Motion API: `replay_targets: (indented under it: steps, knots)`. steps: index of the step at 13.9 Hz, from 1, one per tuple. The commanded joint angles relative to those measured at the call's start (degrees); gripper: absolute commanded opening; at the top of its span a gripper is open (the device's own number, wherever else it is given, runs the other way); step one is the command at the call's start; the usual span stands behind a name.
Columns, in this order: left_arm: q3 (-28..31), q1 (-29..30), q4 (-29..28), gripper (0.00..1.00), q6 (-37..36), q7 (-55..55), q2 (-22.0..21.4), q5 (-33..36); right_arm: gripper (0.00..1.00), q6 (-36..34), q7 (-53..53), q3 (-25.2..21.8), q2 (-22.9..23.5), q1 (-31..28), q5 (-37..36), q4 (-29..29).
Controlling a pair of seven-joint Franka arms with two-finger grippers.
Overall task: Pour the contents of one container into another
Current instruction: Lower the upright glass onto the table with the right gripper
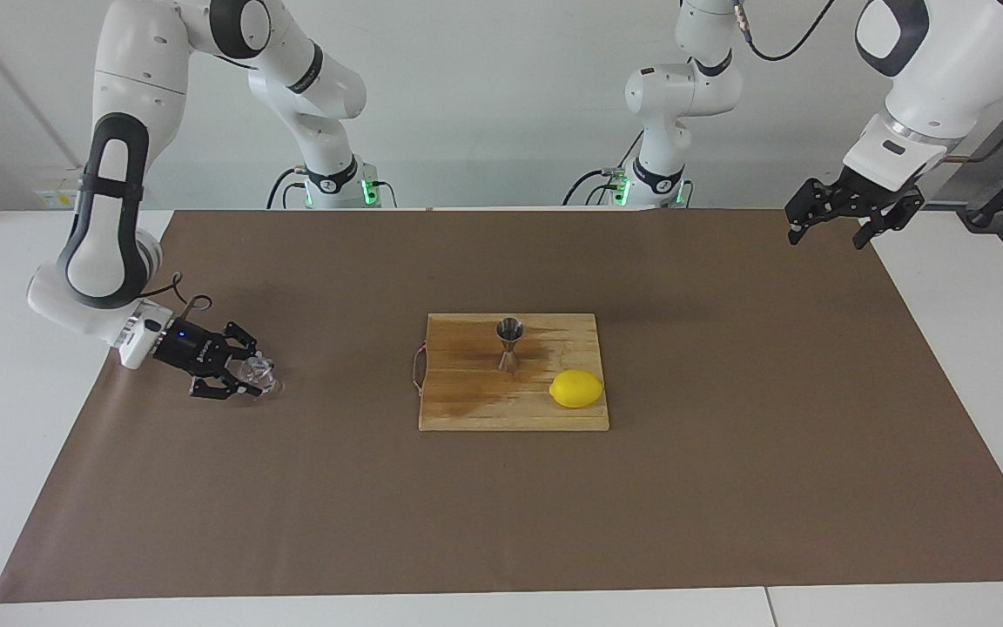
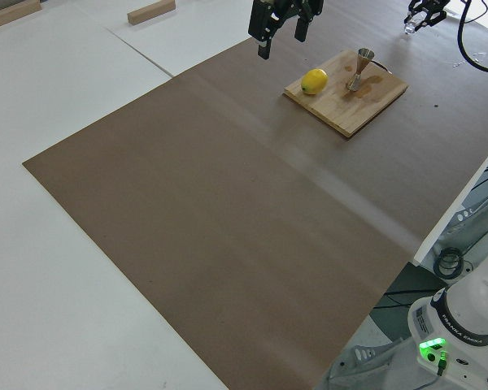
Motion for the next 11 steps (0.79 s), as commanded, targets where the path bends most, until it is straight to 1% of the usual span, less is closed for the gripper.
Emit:
replay_targets:
  steps: [1, 3, 5, 7, 8, 9, 10, 11]
  knots:
    - [-0.01, 0.04, -1.41, 1.0, 0.07, -0.16, -1.41, 0.86, 0.2, 0.78, -2.23, 0.23, 0.09, -0.47, 2.74, -0.66]
    - [-0.01, 0.04, -1.41, 1.0, 0.07, -0.16, -1.41, 0.86, 0.21, 2.44, -2.32, 0.23, 0.0, -0.47, 2.74, -1.53]
    - [-0.01, 0.04, -1.41, 1.0, 0.07, -0.16, -1.41, 0.86, 0.25, 2.62, -2.58, 0.23, -0.09, -0.47, 3.18, -1.8]
    - [-0.01, 0.04, -1.41, 1.0, 0.07, -0.16, -1.41, 0.86, 0.34, 2.71, -2.58, 0.23, -0.09, -0.47, 3.44, -2.06]
    - [-0.01, 0.04, -1.41, 1.0, 0.07, -0.16, -1.41, 0.86, 0.47, 2.71, -2.58, 0.23, -0.09, -0.39, 3.44, -2.07]
    - [-0.01, 0.04, -1.41, 1.0, 0.07, -0.16, -1.41, 0.86, 0.75, 2.62, -2.58, 0.23, -0.09, -0.47, 3.44, -1.98]
    - [-0.01, 0.04, -1.41, 1.0, 0.07, -0.16, -1.41, 0.86, 1.0, 2.27, -2.76, 0.23, -0.18, -0.47, 3.44, -1.89]
    - [-0.01, 0.04, -1.41, 1.0, 0.07, -0.07, -1.41, 0.86, 1.0, 2.01, -2.67, 0.23, -0.18, -0.3, 3.44, -1.8]
